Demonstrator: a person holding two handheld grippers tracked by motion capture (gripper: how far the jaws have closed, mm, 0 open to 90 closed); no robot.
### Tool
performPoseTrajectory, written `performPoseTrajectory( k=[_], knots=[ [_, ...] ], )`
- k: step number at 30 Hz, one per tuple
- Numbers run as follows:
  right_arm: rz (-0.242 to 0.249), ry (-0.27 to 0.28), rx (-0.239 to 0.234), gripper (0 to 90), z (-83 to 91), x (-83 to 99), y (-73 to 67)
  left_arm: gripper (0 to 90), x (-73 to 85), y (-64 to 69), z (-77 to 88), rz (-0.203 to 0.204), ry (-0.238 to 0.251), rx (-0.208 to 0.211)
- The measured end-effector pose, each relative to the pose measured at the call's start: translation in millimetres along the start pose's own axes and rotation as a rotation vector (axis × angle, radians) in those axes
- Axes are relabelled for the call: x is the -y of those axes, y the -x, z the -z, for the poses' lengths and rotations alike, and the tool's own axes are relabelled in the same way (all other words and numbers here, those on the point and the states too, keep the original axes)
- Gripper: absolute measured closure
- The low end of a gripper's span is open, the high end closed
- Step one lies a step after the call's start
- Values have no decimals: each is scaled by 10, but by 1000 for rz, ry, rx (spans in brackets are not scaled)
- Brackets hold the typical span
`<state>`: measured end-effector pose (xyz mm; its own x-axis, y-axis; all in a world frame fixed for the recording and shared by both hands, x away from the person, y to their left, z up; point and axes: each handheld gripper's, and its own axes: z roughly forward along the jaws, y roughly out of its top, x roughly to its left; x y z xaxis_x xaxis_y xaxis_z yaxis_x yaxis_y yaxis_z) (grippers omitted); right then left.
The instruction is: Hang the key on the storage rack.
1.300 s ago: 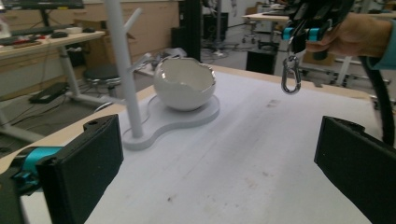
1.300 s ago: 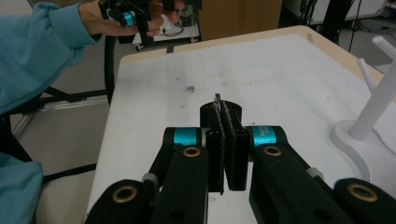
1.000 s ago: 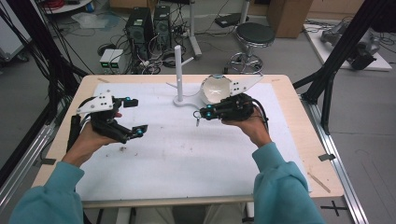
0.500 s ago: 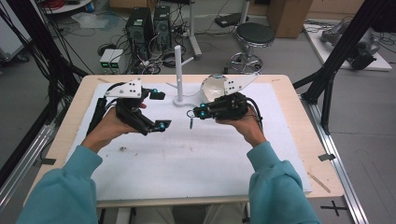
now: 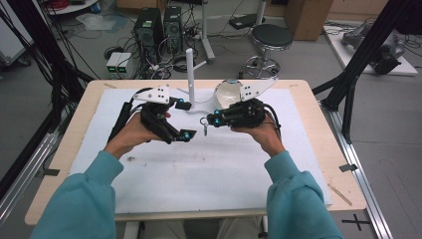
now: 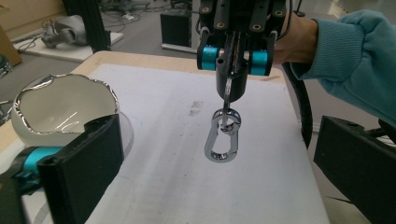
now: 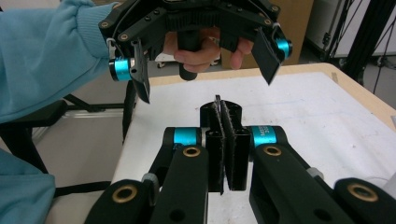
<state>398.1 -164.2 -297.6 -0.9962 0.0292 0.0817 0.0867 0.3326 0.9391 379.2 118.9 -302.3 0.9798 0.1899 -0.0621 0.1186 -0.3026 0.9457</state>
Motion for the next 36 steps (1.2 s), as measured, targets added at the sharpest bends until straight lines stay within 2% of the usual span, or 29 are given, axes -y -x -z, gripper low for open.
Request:
performPoseTrajectory(
  k=[1, 6, 10, 11, 14, 15, 16, 17, 19, 22, 26, 30, 36],
  knots=[
    [-13, -8, -3, 892, 2, 0, -9, 53, 3, -9, -16, 3, 1, 10],
    [-2, -2, -3, 891, -6, 6, 10, 95, 3, -16, -87, 6, -8, 29],
    [-11, -11, -11, 891, -16, 8, 0, 131, 2, -18, -113, 7, -18, 36],
    [-9, -8, -14, 891, -23, 9, 2, 171, 4, -18, -116, 13, -14, 38],
    [-12, -13, -20, 891, -24, 8, 0, 207, 4, -21, -114, 20, -16, 44],
    [-11, -16, -22, 890, -30, 9, 1, 260, 2, -21, -108, 13, -18, 44],
    [-11, -16, -22, 890, -30, 9, 1, 260, 0, -19, -104, 12, -17, 43],
    [-8, -12, -17, 891, -31, 9, 5, 308, -1, -20, -101, 10, -15, 43],
    [-12, -13, -17, 890, -30, 9, 4, 334, -5, -14, -89, 7, -12, 31],
    [-14, -8, -18, 890, -27, 10, 6, 448, 1, -3, -71, 7, 10, 28],
    [-24, -5, -21, 890, -26, 14, 1, 558, 12, -8, -61, 14, 8, 26],
    [-24, -8, -24, 890, -30, 18, 6, 588, 13, -10, -57, 24, 6, 28],
    [-25, -8, -29, 890, -42, 20, 13, 669, 13, -8, -60, 12, -3, 36]
  ],
)
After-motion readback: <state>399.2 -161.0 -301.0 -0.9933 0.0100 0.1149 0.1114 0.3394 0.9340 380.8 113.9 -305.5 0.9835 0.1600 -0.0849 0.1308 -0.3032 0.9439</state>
